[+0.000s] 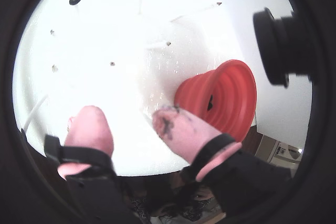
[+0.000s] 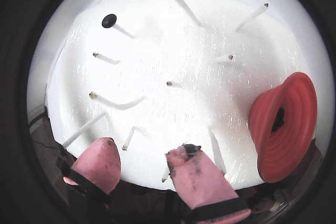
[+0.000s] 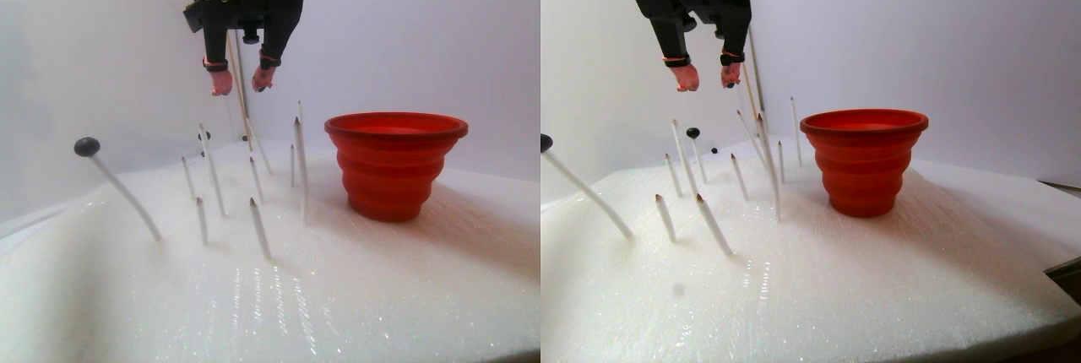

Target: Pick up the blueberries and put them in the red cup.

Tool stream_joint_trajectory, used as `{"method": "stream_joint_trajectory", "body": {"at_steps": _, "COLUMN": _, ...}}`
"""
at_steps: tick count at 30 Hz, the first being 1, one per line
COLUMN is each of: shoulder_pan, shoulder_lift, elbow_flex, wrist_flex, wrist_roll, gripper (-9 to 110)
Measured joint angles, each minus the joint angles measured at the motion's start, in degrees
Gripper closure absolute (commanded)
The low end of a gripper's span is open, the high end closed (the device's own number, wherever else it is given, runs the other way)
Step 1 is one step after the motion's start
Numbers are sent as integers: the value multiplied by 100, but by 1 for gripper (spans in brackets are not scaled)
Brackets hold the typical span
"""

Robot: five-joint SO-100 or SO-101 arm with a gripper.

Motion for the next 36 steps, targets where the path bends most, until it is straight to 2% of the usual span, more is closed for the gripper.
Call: {"method": "stream_joint_trajectory", "body": {"at_steps": 36, "shoulder_pan": -615, "shoulder_lift": -1521, "elbow_flex": -1116, "wrist_flex": -598, "wrist_roll": 105, "gripper": 83}}
